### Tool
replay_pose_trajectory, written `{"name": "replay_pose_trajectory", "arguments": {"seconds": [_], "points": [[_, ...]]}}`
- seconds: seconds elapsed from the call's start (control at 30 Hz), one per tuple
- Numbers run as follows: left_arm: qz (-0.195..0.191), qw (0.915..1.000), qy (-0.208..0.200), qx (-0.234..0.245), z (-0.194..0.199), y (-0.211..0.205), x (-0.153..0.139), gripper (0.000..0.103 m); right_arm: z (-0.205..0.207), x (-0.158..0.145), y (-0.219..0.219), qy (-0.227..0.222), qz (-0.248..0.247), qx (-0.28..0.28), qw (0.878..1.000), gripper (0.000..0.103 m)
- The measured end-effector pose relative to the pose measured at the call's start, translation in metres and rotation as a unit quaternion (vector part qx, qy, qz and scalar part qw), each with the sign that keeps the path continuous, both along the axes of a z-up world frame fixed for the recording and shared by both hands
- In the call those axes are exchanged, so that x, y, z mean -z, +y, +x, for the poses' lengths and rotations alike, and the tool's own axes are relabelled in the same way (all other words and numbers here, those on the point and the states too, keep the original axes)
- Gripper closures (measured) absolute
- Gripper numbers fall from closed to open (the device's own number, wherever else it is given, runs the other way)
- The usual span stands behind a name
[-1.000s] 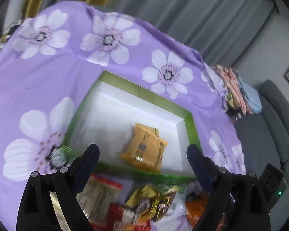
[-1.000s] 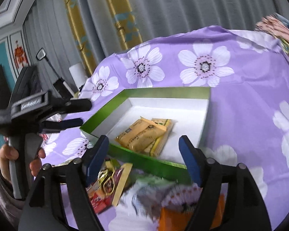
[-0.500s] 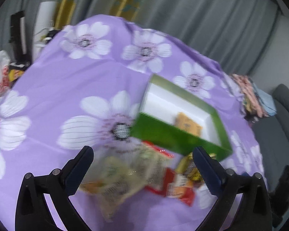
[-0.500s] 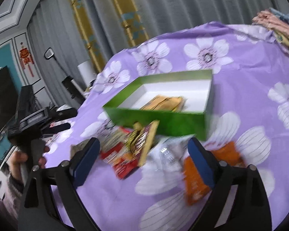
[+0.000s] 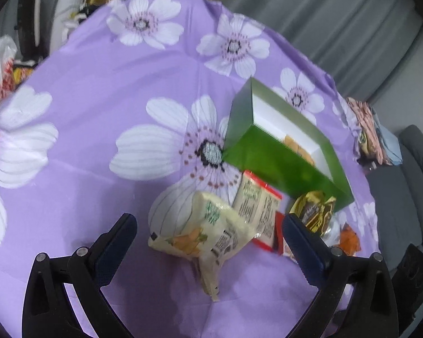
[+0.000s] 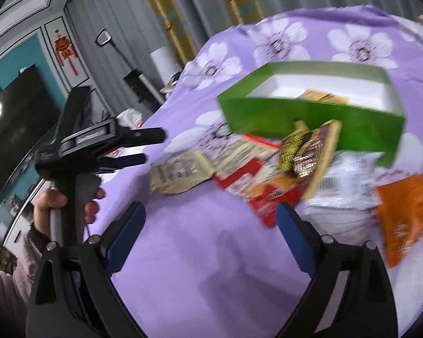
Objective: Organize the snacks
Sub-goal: 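Return the left gripper to the pile and grasp the pale green-printed bag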
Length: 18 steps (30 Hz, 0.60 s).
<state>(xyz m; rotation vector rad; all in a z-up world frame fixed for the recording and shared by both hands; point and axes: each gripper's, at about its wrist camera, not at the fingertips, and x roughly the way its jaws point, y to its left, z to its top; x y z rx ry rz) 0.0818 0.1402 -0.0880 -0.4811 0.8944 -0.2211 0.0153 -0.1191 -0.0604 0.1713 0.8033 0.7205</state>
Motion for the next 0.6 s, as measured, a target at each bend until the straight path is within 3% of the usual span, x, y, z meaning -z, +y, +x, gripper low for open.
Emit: {"name": "replay_pose_trajectory", "arguments": {"seconds": [0.13, 0.3, 0.4, 0.47, 0.6], "points": [[-0.03, 0.9994, 0.014, 0.013, 0.007, 0.003, 0.008, 0.001, 0.005, 0.008, 0.027, 0.021, 0.0, -0.029, 0.999, 0.009], [-0.042, 0.9984, 0.026, 0.026, 0.01, 0.001, 0.014, 0.004, 0.012, 0.013, 0.058, 0.027, -0.009, -0.057, 0.998, 0.011], [-0.041, 0.9984, 0.03, 0.024, 0.012, 0.002, 0.015, 0.011, 0.02, 0.017, 0.072, 0.035, -0.013, -0.068, 0.997, 0.015], [-0.042, 0.9983, 0.036, 0.021, 0.012, 0.003, 0.017, 0.023, 0.025, 0.019, 0.078, 0.04, -0.019, -0.074, 0.996, 0.02], [-0.027, 0.9986, 0.042, 0.019, 0.012, 0.004, 0.02, 0.031, 0.033, 0.027, 0.095, 0.053, -0.032, -0.085, 0.994, 0.024]]}}
